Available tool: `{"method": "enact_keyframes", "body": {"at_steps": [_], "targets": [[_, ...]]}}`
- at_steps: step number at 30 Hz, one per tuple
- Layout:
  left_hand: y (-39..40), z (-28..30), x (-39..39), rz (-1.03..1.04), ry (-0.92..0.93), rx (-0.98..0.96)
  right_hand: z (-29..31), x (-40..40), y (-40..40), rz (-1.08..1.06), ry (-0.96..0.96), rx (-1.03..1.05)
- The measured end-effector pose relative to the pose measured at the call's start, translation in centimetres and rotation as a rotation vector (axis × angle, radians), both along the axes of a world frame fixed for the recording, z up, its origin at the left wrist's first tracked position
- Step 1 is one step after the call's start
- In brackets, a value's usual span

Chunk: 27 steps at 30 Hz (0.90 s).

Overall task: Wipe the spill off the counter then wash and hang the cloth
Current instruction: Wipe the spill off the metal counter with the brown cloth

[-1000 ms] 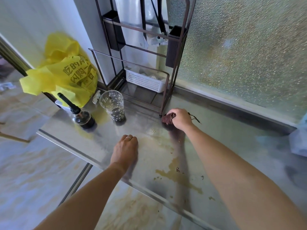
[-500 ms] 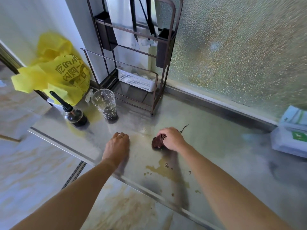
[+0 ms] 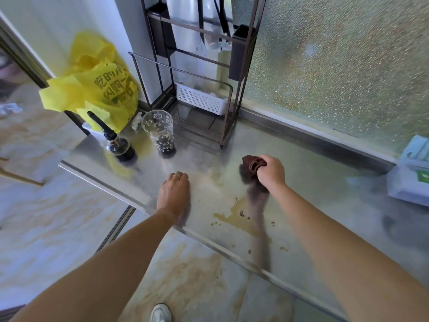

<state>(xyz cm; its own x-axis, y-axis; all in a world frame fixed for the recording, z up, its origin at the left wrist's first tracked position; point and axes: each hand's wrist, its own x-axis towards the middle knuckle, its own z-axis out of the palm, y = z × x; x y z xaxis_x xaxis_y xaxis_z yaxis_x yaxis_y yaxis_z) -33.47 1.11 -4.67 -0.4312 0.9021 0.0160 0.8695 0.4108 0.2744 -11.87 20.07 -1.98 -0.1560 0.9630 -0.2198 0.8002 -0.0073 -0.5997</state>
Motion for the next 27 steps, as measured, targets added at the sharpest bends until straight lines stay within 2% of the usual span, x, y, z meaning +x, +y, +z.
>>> {"method": "enact_keyframes", "body": {"at_steps": [3,6,12,17,23,27], "targets": [[-1.5,-0.5,1.1,-0.004,0.070,0.046,-1.1,-1.9,-0.6,-0.078,-0.101,0.004],[-2.7,-1.8,1.5,-0.039,0.147,0.026,-1.4,-4.2,-1.5,-0.065,-0.154,0.049],[-3.8,-3.9,1.3,-0.097,0.255,0.052,-2.9,-5.6,-2.0,-0.013,-0.154,0.121],[-4.0,-4.5,1.2,-0.097,0.227,0.130,-2.6,-6.2,-2.8,0.043,-0.129,0.146],[-3.9,-4.1,1.2,-0.080,0.253,0.193,-2.3,-12.1,-6.7,0.402,-0.030,0.162],[-4.0,-4.0,0.7,-0.136,0.236,0.083,-2.4,-14.7,-8.2,0.585,0.002,0.160]]}}
